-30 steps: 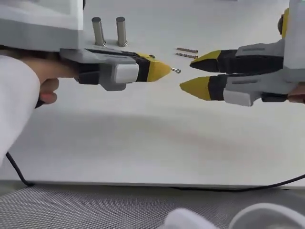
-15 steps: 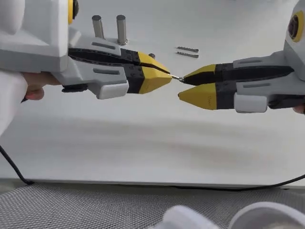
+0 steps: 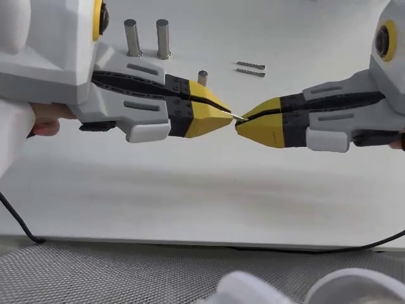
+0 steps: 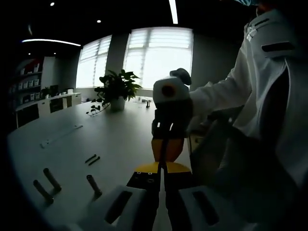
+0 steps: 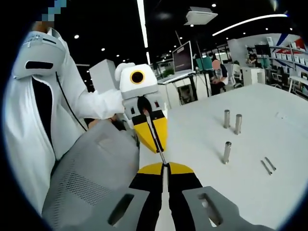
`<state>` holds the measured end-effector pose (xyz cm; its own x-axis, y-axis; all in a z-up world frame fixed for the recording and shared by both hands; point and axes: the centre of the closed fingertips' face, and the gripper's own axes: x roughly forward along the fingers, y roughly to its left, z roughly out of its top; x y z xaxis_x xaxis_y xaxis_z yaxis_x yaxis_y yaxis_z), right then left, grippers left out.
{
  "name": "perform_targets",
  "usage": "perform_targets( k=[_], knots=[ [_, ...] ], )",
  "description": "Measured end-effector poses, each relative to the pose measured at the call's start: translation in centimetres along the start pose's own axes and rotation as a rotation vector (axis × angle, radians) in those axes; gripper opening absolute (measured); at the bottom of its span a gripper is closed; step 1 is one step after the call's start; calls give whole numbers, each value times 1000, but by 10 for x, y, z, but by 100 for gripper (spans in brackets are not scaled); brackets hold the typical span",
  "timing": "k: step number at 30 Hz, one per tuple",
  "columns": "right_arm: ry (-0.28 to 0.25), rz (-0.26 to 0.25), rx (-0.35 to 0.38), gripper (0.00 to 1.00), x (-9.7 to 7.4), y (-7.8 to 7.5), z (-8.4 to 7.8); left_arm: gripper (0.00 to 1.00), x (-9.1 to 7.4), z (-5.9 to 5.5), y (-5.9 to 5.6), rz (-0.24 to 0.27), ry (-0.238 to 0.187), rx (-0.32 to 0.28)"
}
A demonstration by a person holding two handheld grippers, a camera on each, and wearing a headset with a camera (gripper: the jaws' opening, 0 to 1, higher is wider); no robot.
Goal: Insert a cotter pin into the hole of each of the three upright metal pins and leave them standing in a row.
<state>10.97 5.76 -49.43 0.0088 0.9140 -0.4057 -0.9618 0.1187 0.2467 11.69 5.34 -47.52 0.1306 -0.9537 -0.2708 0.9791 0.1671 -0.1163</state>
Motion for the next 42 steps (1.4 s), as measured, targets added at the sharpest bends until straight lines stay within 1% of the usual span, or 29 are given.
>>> perform_targets(
  k=[3, 8, 10, 12, 14, 16, 18, 21, 23, 26, 31, 32, 35, 40, 42],
  knots=[
    [7, 4, -22, 0, 0, 2, 1, 0, -1, 0, -1, -4, 1, -3],
    [12, 8, -25, 0, -1, 2, 2, 0, -3, -2, -2, -7, 12, -13],
    [17, 11, -18, 0, 0, 3, 3, 0, -3, -2, -3, -10, 14, 2],
    [25, 22, -15, 0, 0, 6, 3, 0, -4, -3, -4, -18, 17, 4],
    [33, 30, -35, 0, 1, 8, 2, 0, -4, -4, -6, -23, 26, 9],
    [37, 29, -21, 0, 2, 8, 2, 0, -4, -6, -5, -21, 33, 16],
    [39, 31, -33, 0, 2, 8, 2, 0, -4, -7, -4, -22, 37, 14],
    [39, 34, -15, 0, 2, 8, 3, 0, -5, -9, -4, -21, 49, 26],
    [45, 39, 20, 0, 3, 9, 3, 0, -5, -10, -4, -24, 54, 19],
    [46, 40, 13, 0, 3, 10, 3, 0, -6, -12, -4, -23, 66, 24],
    [50, 52, 34, 0, 3, 12, 3, 0, -8, -11, -5, -31, 67, 31],
    [57, 60, 34, 0, 3, 14, 2, 0, -6, -11, -8, -39, 68, 39],
    [85, 68, -33, 0, 3, 14, -1, 0, -3, -13, -12, -46, 78, 38],
    [110, 69, -38, 0, 4, 11, -6, 0, -1, -17, -14, -51, 98, 34],
    [125, 77, -23, 0, 5, 11, -9, 0, -1, -18, -15, -55, 101, 32]
  ],
)
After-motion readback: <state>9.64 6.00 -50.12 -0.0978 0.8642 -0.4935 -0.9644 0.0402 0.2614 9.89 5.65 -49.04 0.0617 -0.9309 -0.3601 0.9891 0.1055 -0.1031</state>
